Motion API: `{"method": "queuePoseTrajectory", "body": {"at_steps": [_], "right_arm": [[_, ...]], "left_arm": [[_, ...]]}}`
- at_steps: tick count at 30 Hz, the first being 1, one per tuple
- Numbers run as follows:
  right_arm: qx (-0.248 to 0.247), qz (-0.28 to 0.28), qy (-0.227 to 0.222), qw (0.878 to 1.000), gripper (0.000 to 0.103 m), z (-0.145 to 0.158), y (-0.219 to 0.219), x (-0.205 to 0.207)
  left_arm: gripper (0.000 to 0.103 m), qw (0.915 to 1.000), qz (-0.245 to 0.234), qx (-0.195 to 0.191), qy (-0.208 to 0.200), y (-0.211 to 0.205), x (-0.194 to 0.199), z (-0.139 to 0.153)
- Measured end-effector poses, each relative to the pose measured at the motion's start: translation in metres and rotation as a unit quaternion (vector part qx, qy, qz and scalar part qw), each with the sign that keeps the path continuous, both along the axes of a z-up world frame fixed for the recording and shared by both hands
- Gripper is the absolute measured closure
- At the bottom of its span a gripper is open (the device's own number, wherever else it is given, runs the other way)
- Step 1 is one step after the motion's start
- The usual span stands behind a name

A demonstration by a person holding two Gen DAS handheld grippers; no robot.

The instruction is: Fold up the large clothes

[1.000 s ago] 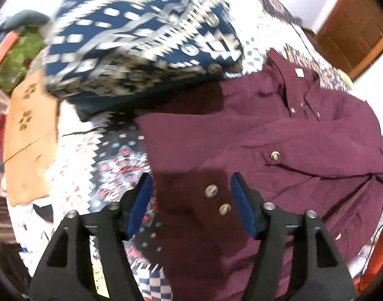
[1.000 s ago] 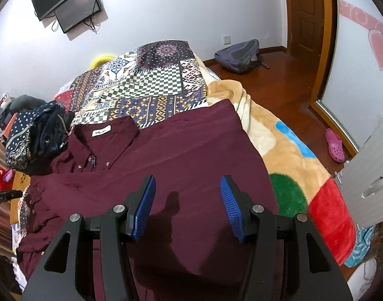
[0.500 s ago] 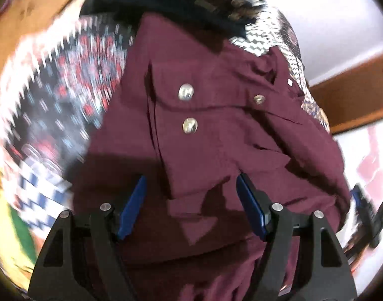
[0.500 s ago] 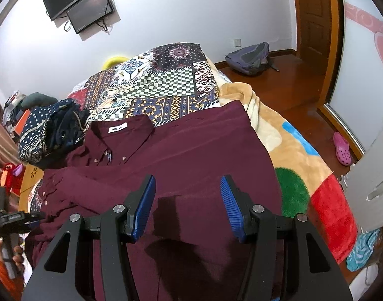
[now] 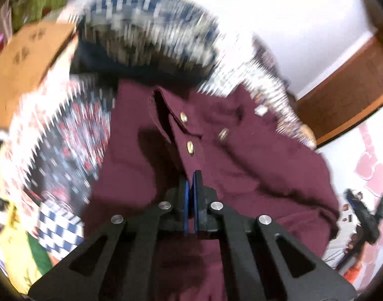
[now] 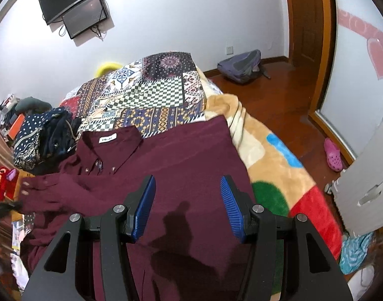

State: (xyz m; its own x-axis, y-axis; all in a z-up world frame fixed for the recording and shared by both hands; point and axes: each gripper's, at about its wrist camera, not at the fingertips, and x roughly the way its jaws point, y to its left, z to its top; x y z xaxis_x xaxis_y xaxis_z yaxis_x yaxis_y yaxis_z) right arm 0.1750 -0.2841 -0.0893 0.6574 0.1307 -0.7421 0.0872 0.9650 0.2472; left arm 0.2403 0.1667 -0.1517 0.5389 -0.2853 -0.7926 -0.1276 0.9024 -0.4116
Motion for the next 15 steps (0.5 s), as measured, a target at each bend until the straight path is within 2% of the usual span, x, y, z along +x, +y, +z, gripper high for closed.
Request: {"method": "queuePoseTrajectory", "body": {"at_steps": [2, 4, 7, 9, 11, 14, 15], "right_arm": [[-0.005, 0.003, 0.0, 1.0, 0.053, -0.001, 0.003, 0.004], [-0.005, 0.008, 0.003, 1.0, 0.053, -0.004, 0.007, 0.008], [-0.007, 0.018, 0.013, 1.0, 0.053, -0.013, 0.017, 0.011], [-0.008, 0.027, 0.028, 0.999, 0.053, -0.021, 0.022, 0.013], [-0.012, 0.036, 0.049, 0.998, 0.053, -0.034, 0.028, 0.016], [-0.044, 0.05, 0.055, 0.996, 0.05, -0.042, 0.037, 0.015], [-0.055, 0.057, 0.054, 0.995, 0.046, -0.042, 0.04, 0.014]], "left_arm": [[0.102, 0.9992, -0.001, 0.005, -0.04, 0.008, -0.011, 0.033], [0.102, 0.9982, 0.0, 0.01, -0.059, 0.016, -0.022, 0.052], [0.102, 0.9979, 0.007, 0.016, -0.062, 0.029, -0.034, 0.057], [0.102, 0.9986, 0.016, 0.019, -0.047, 0.035, -0.039, 0.041], [0.102, 0.9995, 0.024, 0.013, -0.014, 0.045, -0.038, 0.012], [0.101, 0.9985, 0.027, 0.036, 0.03, 0.048, -0.04, -0.032], [0.101, 0.9973, 0.026, 0.048, 0.049, 0.045, -0.04, -0.049]]}}
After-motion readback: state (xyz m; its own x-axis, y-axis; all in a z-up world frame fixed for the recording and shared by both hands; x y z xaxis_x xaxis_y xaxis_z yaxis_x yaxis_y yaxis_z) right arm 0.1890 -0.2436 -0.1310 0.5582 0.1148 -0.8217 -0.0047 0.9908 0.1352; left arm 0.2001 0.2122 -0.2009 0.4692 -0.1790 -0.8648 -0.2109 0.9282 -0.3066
